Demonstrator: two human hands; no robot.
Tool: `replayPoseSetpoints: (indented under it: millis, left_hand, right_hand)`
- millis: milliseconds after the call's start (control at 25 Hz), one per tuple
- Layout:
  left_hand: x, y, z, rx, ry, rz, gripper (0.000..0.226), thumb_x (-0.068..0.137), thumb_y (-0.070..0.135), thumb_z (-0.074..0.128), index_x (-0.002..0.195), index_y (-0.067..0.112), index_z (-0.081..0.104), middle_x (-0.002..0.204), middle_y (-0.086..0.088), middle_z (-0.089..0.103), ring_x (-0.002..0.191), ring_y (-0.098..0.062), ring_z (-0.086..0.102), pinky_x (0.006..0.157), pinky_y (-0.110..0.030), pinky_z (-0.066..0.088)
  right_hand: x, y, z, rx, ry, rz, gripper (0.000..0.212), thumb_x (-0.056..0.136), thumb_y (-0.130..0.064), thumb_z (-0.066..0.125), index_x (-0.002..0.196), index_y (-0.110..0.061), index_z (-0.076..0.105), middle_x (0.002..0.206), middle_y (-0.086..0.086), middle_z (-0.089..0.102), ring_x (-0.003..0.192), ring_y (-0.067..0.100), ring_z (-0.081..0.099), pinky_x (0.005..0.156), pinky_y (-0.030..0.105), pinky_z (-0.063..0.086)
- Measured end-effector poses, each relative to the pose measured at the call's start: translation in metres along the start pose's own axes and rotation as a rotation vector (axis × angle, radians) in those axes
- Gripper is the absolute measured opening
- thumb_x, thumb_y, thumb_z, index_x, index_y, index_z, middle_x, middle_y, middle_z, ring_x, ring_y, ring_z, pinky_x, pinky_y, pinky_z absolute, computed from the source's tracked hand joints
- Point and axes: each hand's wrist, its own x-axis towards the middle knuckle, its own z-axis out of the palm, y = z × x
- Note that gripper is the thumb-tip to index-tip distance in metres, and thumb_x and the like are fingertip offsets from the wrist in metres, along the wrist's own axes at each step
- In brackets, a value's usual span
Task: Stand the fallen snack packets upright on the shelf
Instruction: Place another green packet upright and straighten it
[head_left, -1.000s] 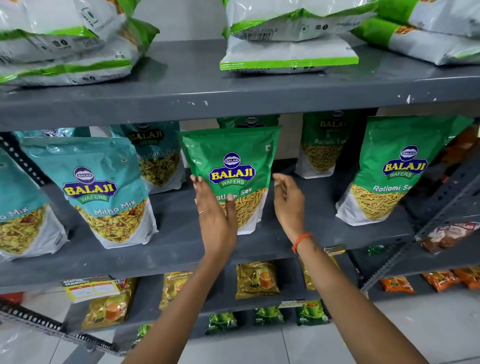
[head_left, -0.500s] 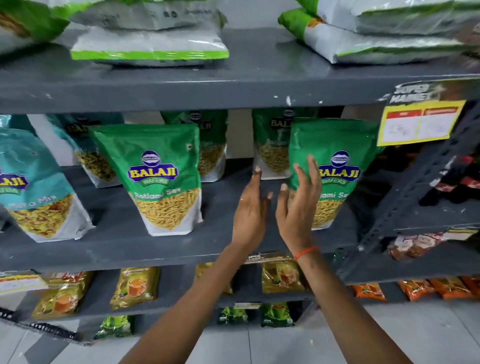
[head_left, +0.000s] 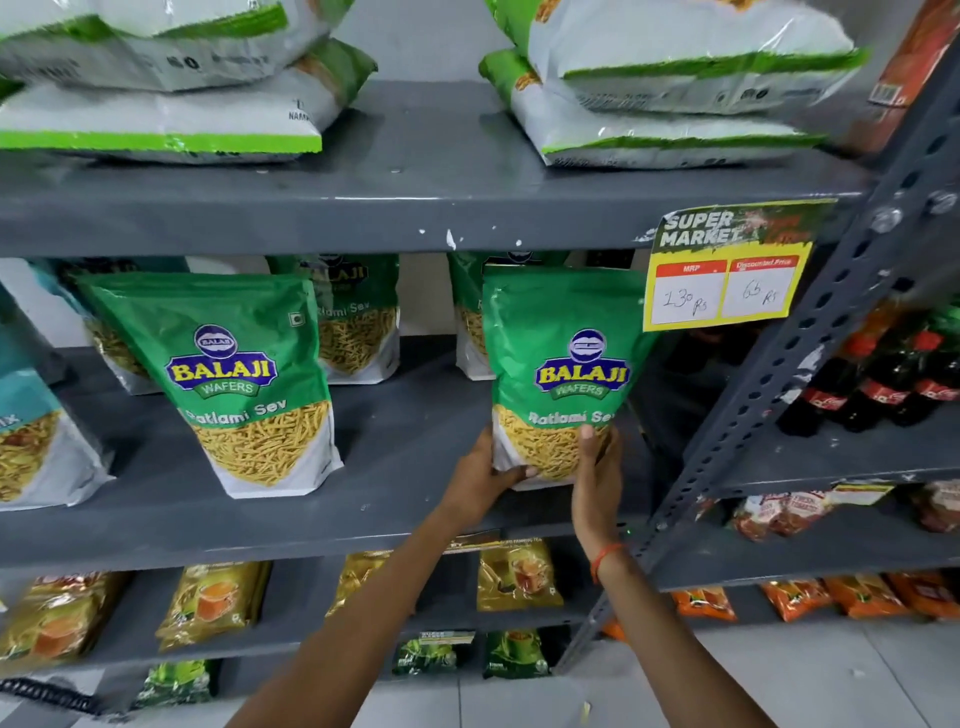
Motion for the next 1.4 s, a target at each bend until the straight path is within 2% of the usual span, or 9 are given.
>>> replayPoseSetpoints:
  millis: [160,240,360,440,560,720,1080,1280,1400]
  left_hand:
    - [0.003,-0.014,-0.025,0.017,-0.016,-0.013,0.075,0.077,0.031,0.072,0.137,0.018,0.029,0.135,-0.005,0.055,0.118,-0.021,0.054,0.094,-0.029,0.045]
    - [0.002,-0.015,-0.028,0.024,-0.029,-0.015,0.077,0.077,0.032,0.072,0.138,0.02,0.027,0.135,-0.004,0.054,0.119,-0.021,0.054,0.096,-0.03,0.045]
    - [0.0,-0.012,-0.023,0.019,-0.028,-0.024,0.075,0.078,0.03,0.071,0.138,0.018,0.027,0.135,-0.005,0.053,0.119,-0.022,0.053,0.093,-0.027,0.043]
    - [-0.001,-0.011,-0.021,0.003,-0.036,-0.022,0.075,0.079,0.03,0.07,0.138,0.018,0.027,0.136,-0.006,0.052,0.12,-0.022,0.053,0.095,-0.029,0.044]
    - [-0.002,-0.01,-0.018,-0.002,-0.049,-0.02,0.074,0.079,0.03,0.07,0.138,0.019,0.027,0.136,-0.006,0.052,0.121,-0.022,0.053,0.098,-0.032,0.044]
    - [-0.004,-0.008,-0.018,0.024,-0.071,-0.017,0.07,0.082,0.029,0.067,0.137,0.016,0.027,0.137,-0.008,0.051,0.119,-0.023,0.053,0.097,-0.031,0.044]
    - [-0.006,-0.008,-0.013,0.064,-0.067,-0.009,0.068,0.083,0.03,0.065,0.137,0.014,0.027,0.137,-0.011,0.052,0.119,-0.025,0.053,0.096,-0.031,0.044]
    - [-0.01,-0.003,-0.013,0.066,-0.065,-0.021,0.07,0.083,0.029,0.065,0.139,0.014,0.025,0.137,-0.01,0.051,0.12,-0.025,0.053,0.094,-0.03,0.043]
    - [-0.013,0.001,-0.013,0.058,-0.074,-0.012,0.069,0.083,0.028,0.065,0.138,0.013,0.025,0.137,-0.01,0.051,0.119,-0.024,0.052,0.092,-0.027,0.043]
  right_hand:
    - [-0.008,0.001,0.016,-0.024,-0.032,-0.007,0.071,0.068,-0.075,0.052,0.126,-0.035,0.042,0.116,-0.02,0.059,0.101,-0.012,0.059,0.08,0.008,0.049]
    - [-0.009,0.0,0.018,-0.013,-0.017,-0.009,0.067,0.065,-0.078,0.051,0.122,-0.044,0.04,0.112,-0.028,0.056,0.095,-0.019,0.057,0.073,0.002,0.046]
    - [-0.01,-0.003,0.016,0.009,-0.029,-0.017,0.053,0.067,-0.074,0.053,0.113,-0.05,0.043,0.109,-0.028,0.057,0.094,-0.019,0.058,0.071,0.002,0.047]
    - [-0.009,-0.001,0.014,0.028,-0.02,-0.015,0.052,0.067,-0.071,0.056,0.112,-0.049,0.043,0.111,-0.02,0.059,0.095,-0.015,0.06,0.072,0.004,0.049]
    - [-0.007,0.004,0.011,0.03,0.005,-0.019,0.056,0.065,-0.075,0.057,0.112,-0.049,0.043,0.114,-0.012,0.061,0.1,-0.008,0.061,0.075,0.009,0.052]
    - [-0.008,0.004,0.008,0.025,0.016,-0.031,0.07,0.06,-0.078,0.056,0.116,-0.039,0.041,0.11,-0.019,0.058,0.095,-0.013,0.06,0.07,0.006,0.05]
    - [-0.005,0.012,-0.001,-0.01,-0.015,-0.027,0.08,0.065,-0.075,0.056,0.128,-0.027,0.042,0.123,0.002,0.062,0.109,0.011,0.062,0.08,0.012,0.053]
    - [-0.006,0.01,-0.003,-0.026,-0.013,-0.041,0.077,0.066,-0.075,0.055,0.127,-0.029,0.043,0.124,-0.001,0.06,0.11,0.003,0.059,0.08,0.01,0.051]
    - [-0.007,0.009,-0.004,-0.051,-0.008,-0.051,0.078,0.066,-0.076,0.053,0.128,-0.03,0.042,0.126,0.0,0.059,0.111,0.007,0.059,0.078,0.009,0.051]
